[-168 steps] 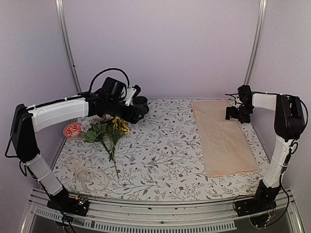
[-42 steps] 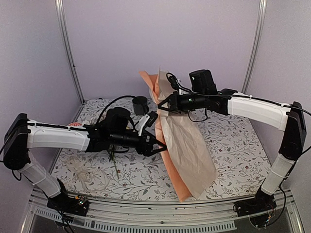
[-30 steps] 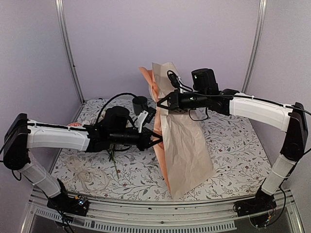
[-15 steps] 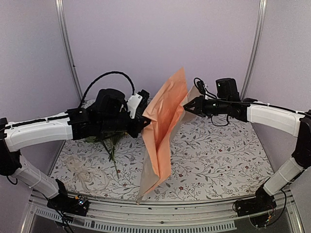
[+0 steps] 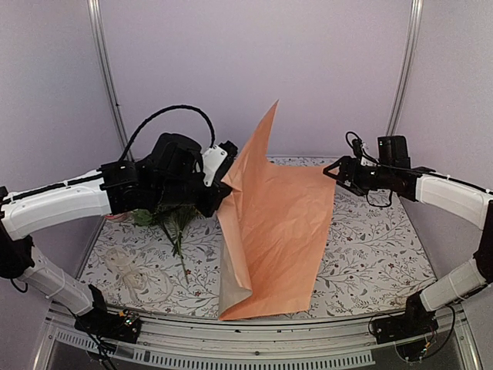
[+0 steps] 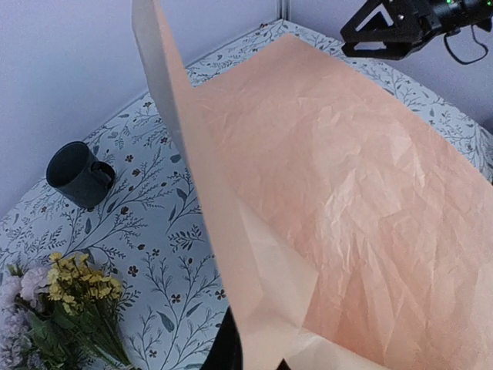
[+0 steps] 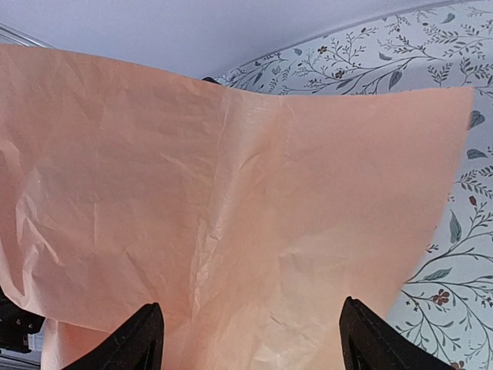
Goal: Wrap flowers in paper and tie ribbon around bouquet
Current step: Unfold the folded wrapping paper at the center of the board.
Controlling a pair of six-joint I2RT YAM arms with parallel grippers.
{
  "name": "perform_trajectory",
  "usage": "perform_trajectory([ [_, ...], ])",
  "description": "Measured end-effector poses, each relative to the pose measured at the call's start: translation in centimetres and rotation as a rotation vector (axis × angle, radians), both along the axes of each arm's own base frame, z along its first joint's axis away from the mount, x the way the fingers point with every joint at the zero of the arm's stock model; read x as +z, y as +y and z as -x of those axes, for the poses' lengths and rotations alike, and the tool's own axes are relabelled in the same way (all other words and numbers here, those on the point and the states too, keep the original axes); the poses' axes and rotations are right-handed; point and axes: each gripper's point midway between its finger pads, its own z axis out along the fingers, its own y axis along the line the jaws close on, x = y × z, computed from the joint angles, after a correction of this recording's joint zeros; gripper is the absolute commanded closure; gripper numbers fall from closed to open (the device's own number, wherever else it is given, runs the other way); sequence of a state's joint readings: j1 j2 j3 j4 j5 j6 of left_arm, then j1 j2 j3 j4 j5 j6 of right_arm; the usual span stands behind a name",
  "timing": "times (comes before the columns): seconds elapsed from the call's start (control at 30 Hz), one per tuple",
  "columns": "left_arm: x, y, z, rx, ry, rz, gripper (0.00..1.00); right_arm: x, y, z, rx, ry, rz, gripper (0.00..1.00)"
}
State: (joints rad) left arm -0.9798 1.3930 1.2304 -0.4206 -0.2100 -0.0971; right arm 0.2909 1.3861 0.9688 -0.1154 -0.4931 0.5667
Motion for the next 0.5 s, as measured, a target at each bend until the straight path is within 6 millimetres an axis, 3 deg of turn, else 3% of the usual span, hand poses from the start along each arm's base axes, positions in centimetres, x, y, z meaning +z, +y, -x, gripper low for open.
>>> perform_trajectory([
  [0.17, -0.9, -0.1, 0.5, -0.042, 0.030, 0.040, 1.00, -2.0, -0.2, -0.1, 0.009, 0.057, 0.004, 0.18],
  [0.4, -4.0, 2.5, -0.8, -0.052, 0.108, 0.104, 1.00, -5.7, -4.0, -0.5, -0.133, 0.136, 0.096, 0.18],
  [0.5, -6.0, 2.2, -0.9, -0.089, 0.140, 0.069, 1.00, -6.6, -5.3, -0.7, -0.180, 0.139, 0.155, 0.19],
])
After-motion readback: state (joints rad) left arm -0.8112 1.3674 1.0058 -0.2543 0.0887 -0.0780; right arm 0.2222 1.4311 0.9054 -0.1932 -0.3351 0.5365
